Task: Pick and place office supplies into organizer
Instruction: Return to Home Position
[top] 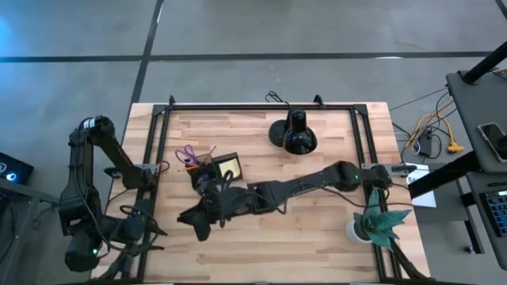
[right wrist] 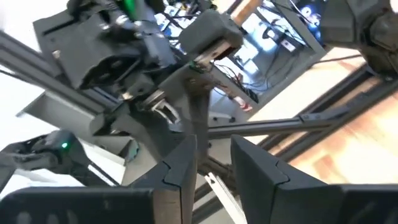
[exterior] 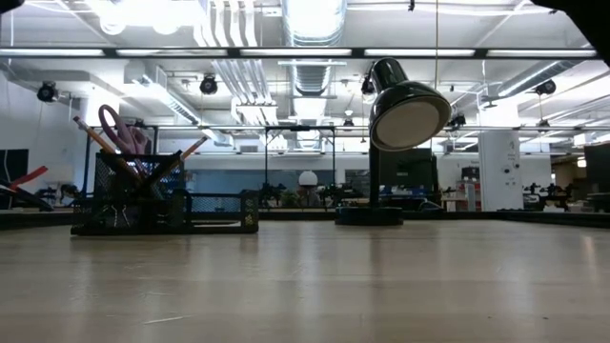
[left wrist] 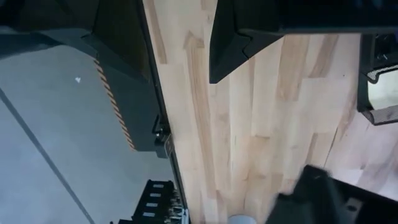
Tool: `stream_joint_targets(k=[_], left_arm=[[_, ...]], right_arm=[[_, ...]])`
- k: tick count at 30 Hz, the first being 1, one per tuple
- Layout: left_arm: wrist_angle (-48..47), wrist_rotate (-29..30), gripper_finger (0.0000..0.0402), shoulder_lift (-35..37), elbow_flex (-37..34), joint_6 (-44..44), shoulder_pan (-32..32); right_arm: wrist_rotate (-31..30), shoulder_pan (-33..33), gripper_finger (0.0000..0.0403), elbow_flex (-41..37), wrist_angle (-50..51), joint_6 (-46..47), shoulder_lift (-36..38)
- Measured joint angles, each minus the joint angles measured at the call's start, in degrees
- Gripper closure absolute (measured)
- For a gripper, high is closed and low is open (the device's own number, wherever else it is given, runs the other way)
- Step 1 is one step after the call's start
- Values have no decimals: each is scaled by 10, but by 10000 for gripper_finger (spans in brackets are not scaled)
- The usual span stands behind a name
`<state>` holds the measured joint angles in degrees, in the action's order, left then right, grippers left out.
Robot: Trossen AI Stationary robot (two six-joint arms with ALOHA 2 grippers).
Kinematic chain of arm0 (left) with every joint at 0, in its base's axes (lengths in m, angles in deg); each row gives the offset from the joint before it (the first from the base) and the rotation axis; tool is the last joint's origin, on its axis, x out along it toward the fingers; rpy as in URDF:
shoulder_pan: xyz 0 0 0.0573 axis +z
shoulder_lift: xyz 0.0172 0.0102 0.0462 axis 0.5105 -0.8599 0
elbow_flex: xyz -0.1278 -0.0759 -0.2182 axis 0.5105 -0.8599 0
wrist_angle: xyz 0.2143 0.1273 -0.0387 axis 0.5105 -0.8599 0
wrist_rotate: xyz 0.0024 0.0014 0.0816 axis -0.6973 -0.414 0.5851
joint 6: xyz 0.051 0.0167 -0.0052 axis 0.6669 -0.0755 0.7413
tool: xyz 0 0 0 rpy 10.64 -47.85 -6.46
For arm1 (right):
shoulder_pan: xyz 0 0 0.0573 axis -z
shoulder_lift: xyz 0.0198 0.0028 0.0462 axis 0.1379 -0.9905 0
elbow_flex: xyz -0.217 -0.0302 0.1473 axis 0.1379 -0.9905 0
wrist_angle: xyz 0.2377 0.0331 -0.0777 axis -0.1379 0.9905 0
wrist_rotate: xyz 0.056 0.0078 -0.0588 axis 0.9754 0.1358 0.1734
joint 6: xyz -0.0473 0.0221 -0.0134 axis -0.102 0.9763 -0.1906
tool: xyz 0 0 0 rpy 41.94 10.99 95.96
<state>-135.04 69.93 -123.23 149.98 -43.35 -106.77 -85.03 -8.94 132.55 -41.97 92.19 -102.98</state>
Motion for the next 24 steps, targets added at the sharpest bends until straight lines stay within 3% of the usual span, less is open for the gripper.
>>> stream_joint_targets(k=[4, 11, 21, 24], left_arm=[[8, -3, 253, 2, 0, 27, -1], [52, -45, 253, 12, 0, 95, -1], [184, -48, 253, 98, -32, 265, 22], [291, -83, 253, 125, -81, 324, 29]], right_arm=[[13, -13, 312, 1, -30, -2, 0], [58, -40, 312, 2, -191, -119, 2], [69, -54, 312, 0, -126, -109, 6], [93, -54, 312, 0, -148, -113, 1]])
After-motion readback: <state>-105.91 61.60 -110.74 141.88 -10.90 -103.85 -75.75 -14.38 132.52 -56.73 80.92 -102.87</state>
